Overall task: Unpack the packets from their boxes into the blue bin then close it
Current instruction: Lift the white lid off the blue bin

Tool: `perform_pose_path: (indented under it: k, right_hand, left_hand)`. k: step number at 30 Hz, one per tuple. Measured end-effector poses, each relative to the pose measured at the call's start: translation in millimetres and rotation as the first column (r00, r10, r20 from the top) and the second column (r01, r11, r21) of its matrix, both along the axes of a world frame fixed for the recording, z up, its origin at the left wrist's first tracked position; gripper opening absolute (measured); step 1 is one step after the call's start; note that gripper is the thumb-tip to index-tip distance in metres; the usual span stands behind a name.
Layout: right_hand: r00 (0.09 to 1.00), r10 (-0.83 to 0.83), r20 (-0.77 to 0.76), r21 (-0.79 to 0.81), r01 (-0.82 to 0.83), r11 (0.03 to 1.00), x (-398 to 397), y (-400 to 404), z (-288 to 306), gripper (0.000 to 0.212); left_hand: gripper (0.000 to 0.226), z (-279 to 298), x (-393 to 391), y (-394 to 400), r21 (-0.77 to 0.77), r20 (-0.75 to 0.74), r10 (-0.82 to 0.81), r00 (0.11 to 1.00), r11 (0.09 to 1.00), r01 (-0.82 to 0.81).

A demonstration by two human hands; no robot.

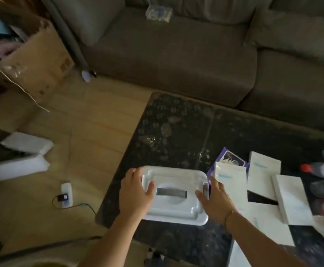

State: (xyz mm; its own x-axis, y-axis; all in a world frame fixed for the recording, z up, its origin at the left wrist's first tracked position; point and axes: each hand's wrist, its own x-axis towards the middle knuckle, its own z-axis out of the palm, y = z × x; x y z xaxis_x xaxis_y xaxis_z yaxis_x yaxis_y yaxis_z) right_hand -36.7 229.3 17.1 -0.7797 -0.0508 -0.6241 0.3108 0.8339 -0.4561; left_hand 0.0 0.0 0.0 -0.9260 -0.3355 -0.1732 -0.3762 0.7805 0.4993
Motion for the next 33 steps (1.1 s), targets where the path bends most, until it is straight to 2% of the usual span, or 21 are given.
perform_pose_path:
  k: [3,7,11,16,21,26,28,30,33]
  right_hand:
    - [0.993,-0.110,-0.036,-0.112,0.105,0.988,3,-4,-33,0.052]
    - [0.965,-0.234,-0.122,-0.193,0.208,0.959,12,1,-65,0.039]
    - [0.933,-0.303,-0.196,-0.300,0.237,0.924,14,2,-84,0.037]
    - [0.919,-0.309,-0.244,-0.379,0.203,0.903,7,5,-97,0.031]
    - [0.930,-0.165,-0.329,-0.304,0.061,0.951,-12,11,-113,0.028]
    - [0.911,-0.072,-0.405,-0.234,-0.027,0.972,-26,17,-115,0.023]
    - [0.893,0.017,-0.450,-0.164,-0.101,0.981,-28,18,-115,0.028]
    - [0.854,0.154,-0.497,-0.029,-0.194,0.981,-27,18,-112,0.033]
    - [0.816,0.213,-0.538,0.049,-0.223,0.974,-26,21,-114,0.033]
  left_hand:
    - [0.061,-34,0,5,-0.005,0.043,0.098,0.994,0.995,-0.098]
    - [0.055,-66,1,6,0.054,0.049,0.189,0.981,0.980,-0.191]
    - [0.052,-84,-1,-1,0.120,0.101,0.228,0.968,0.963,-0.239]
    - [0.040,-88,-10,-4,0.199,0.095,0.245,0.965,0.945,-0.259]
    - [0.037,-92,-15,-13,0.222,0.161,0.167,0.973,0.954,-0.201]
    - [0.027,-99,-23,-22,0.218,0.063,0.201,0.978,0.953,-0.210]
    - [0.031,-102,-26,-24,0.160,0.013,0.195,0.981,0.968,-0.195]
    - [0.036,-104,-27,-25,0.085,-0.034,0.165,0.986,0.983,-0.162]
    - [0.045,-105,-28,-27,-0.015,-0.060,0.129,0.990,0.991,-0.130]
